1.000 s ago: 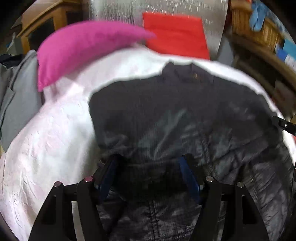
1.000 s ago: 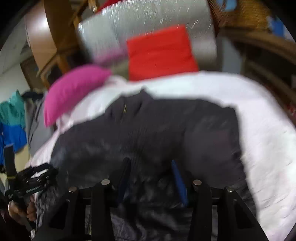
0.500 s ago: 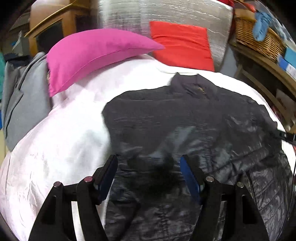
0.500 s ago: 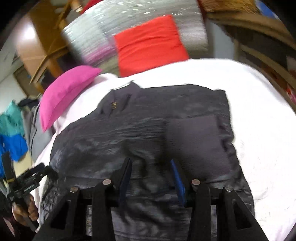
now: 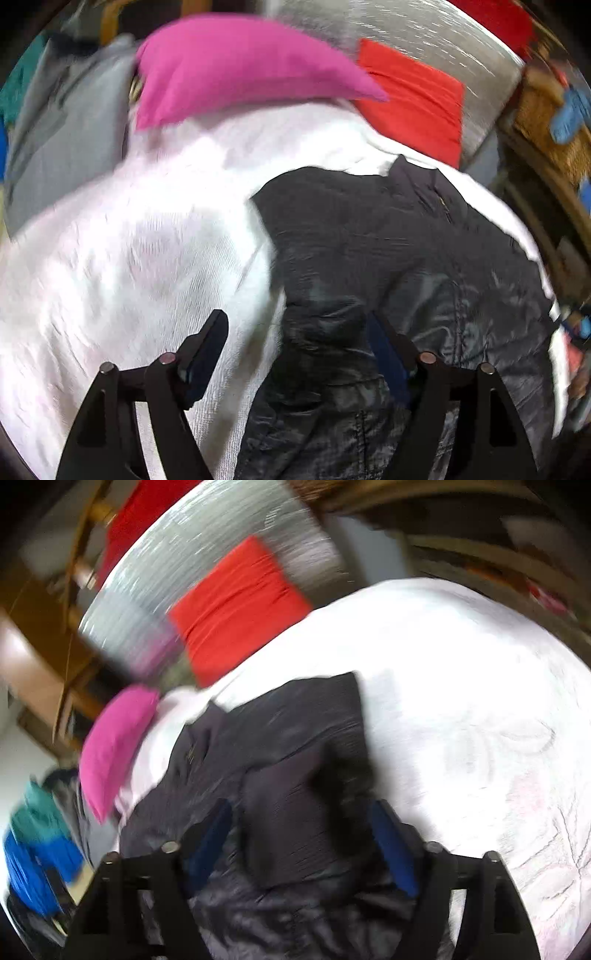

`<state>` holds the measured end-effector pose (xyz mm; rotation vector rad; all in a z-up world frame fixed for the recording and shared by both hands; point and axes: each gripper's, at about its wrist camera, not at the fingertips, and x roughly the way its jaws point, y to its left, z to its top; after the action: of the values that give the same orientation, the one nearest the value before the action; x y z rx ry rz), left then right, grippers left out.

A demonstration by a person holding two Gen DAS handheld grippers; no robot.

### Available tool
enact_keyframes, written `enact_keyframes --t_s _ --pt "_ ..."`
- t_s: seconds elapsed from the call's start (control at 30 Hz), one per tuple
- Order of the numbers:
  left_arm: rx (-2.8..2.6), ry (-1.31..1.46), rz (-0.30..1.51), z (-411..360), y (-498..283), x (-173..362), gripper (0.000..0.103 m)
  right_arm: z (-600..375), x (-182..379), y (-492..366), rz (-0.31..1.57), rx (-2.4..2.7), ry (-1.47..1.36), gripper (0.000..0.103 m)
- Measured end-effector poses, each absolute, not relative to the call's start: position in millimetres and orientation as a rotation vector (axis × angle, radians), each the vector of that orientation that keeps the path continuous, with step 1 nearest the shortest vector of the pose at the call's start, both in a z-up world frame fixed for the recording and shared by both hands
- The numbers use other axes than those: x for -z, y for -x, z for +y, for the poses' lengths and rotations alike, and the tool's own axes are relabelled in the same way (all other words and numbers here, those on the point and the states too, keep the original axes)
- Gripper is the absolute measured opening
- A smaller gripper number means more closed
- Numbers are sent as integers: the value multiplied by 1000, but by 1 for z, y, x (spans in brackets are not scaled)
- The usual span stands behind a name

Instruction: Fold large clothes

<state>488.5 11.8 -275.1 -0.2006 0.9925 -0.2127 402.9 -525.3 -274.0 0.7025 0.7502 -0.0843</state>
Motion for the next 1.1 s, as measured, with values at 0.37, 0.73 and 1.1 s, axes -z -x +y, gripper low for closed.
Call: enact_keyframes --t_s 0.37,0.73,1.1 --pt "382 460 1049 17 -495 301 84 -549 329 -440 785 -74 -874 87" --pt "381 351 986 -21 -498 295 45 -494 303 -448 774 -33 -574 37" --pt "326 374 1039 -12 -504 293 47 -493 306 -441 811 -2 -606 36"
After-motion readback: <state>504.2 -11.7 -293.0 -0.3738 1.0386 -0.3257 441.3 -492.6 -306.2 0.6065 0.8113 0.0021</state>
